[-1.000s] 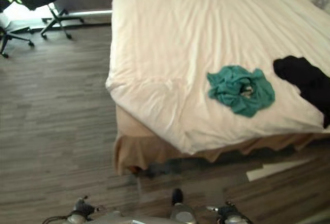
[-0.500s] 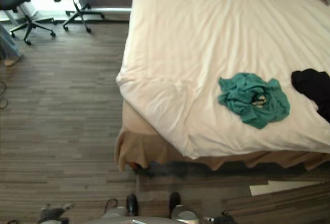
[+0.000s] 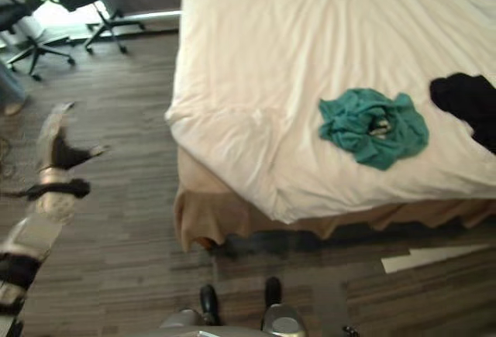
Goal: Tidy up the quilt and then pick up the clothes from the bed and put them into the laundry hamper.
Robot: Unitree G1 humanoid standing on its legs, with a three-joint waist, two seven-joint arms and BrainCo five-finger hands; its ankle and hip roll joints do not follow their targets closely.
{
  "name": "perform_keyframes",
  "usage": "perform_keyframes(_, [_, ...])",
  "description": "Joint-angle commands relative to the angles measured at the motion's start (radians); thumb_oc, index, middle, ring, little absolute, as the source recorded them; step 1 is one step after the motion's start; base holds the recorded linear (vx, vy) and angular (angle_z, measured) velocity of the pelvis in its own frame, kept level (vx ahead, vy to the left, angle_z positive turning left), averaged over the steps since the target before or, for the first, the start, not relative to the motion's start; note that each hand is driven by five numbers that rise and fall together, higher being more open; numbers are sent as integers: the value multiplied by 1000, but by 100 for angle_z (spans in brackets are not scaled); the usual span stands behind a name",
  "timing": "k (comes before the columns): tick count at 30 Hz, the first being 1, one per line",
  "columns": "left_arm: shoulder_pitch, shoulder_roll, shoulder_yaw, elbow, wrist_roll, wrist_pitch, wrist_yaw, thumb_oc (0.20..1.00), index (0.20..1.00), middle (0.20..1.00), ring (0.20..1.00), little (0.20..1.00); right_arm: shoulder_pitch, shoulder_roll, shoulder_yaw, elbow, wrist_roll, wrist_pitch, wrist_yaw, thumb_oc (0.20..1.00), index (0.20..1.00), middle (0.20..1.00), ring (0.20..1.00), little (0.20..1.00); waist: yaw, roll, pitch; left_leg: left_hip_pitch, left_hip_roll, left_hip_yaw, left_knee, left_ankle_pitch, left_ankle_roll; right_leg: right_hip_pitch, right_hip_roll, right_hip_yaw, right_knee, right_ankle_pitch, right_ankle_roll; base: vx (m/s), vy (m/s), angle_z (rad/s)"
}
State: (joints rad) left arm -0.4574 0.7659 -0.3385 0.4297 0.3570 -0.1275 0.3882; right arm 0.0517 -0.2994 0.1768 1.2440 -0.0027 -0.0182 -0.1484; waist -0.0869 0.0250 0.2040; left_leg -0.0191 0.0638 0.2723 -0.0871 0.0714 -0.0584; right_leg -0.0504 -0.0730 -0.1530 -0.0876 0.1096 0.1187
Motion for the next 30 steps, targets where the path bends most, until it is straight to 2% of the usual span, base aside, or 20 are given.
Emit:
perform_keyframes(1, [-442,1,-240,183,199,46,11,1000,1000,1000,1000,1000,-130,-56,20,55,-7,4,-20,1000,1000,1000,1000,1000,-65,19,90,9,62,-21,54,-49,-58,-121,-100,33,125,-62,65,-148,68,-14])
perform_keyframes(3, [-605,-34,-352,273,247,69,-1,1000,1000,1000,1000,1000,-166,-78,35,57,6,4,-28,1000,1000,1000,1000,1000,-89,23,109,-26,62,-14,68,-48,-58,-169,-101,47,152,-61,69,-126,45,-26])
perform_keyframes(4, [-610,-35,-356,276,246,68,0,1000,1000,1000,1000,1000,-167,-77,33,57,6,4,-28,1000,1000,1000,1000,1000,-86,22,106,-33,62,-13,69,-45,-58,-175,-102,49,151,-58,68,-71,15,-40])
perform_keyframes(6, [-781,-94,-466,401,287,81,-26,1000,1000,1000,1000,1000,-178,-86,59,70,20,4,-21,1000,1000,1000,1000,1000,-110,22,130,-75,69,-7,92,-41,-59,-220,-106,56,167,-53,71,-65,-6,-30])
perform_keyframes(7, [-786,-96,-470,406,287,79,-24,1000,1000,1000,1000,1000,-179,-85,57,71,20,4,-21,1000,1000,1000,1000,1000,-107,21,129,-79,69,-7,95,-42,-59,-223,-107,57,169,-54,71,-78,-45,-15])
perform_keyframes(9, [-879,-151,-519,492,283,98,-29,1000,1000,1000,1000,1000,-194,-84,54,75,69,-5,-30,1000,1000,1000,1000,1000,-127,14,160,-121,79,-1,140,-53,-63,-266,-111,59,191,-54,73,-68,-39,-20])
perform_keyframes(14, [-901,-192,-541,570,269,95,-65,1000,1000,1000,1000,1000,-207,-77,43,72,118,-12,-40,1000,1000,1000,1000,1000,-137,11,172,-165,85,3,175,-60,-64,-303,-113,65,204,-53,73,-36,-6,-13])
perform_keyframes(15, [-864,-234,-566,652,277,79,-156,222,222,222,222,222,-204,-80,27,85,140,-8,-36,1000,1000,1000,1000,1000,-148,13,179,-164,88,12,195,-75,-65,-305,-116,68,216,-59,74,0,35,-15])
perform_keyframes(16, [-844,-249,-564,674,274,78,-179,200,200,200,200,200,-201,-80,22,92,145,-7,-35,1000,1000,1000,1000,1000,-150,12,177,-160,88,15,199,-80,-65,-299,-117,69,216,-61,74,14,43,-6])
perform_keyframes(22, [-652,-278,-517,720,286,83,-239,200,200,200,200,200,-182,-96,-12,75,164,-10,-33,1000,1000,1000,1000,1000,-150,14,154,-95,79,22,183,-96,-64,-234,-120,62,199,-65,71,31,24,0])
perform_keyframes(23, [-547,-267,-470,718,272,89,-239,200,200,200,200,200,-178,-100,-30,53,166,-13,-38,1000,1000,1000,1000,1000,-137,19,133,-56,70,16,159,-96,-61,-189,-120,51,183,-65,69,40,26,3])
perform_keyframes(24, [-546,-266,-469,718,272,89,-239,200,200,200,200,200,-178,-100,-29,53,166,-13,-38,1000,1000,1000,1000,1000,-138,19,131,-57,69,16,157,-92,-61,-191,-120,51,179,-61,68,60,36,1])
perform_keyframes(26, [-439,-243,-429,705,258,89,-241,200,200,200,200,200,-172,-104,-46,15,171,-17,-37,1000,1000,1000,1000,1000,-125,21,111,-16,59,6,126,-90,-57,-145,-118,40,164,-60,68,66,29,2])
perform_keyframes(27, [-380,-226,-400,702,249,87,-248,341,341,341,341,341,-168,-108,-53,-11,169,-18,-37,1000,1000,1000,1000,1000,-119,21,101,4,55,2,107,-87,-56,-123,-117,36,155,-60,68,122,56,15])
perform_keyframes(28, [-222,-181,-320,661,206,75,-277,1000,1000,1000,1000,1000,-153,-121,-72,-79,155,-19,-34,1000,1000,1000,1000,1000,-97,19,78,49,52,-8,73,-85,-52,-79,-114,23,140,-64,68,96,63,19])
perform_keyframes(30, [-46,-134,-230,585,170,62,-307,1000,1000,1000,1000,1000,-126,-151,-91,-212,115,-22,-34,1000,1000,1000,1000,1000,-73,13,52,84,50,-13,44,-81,-51,-39,-113,12,121,-64,67,77,47,11])
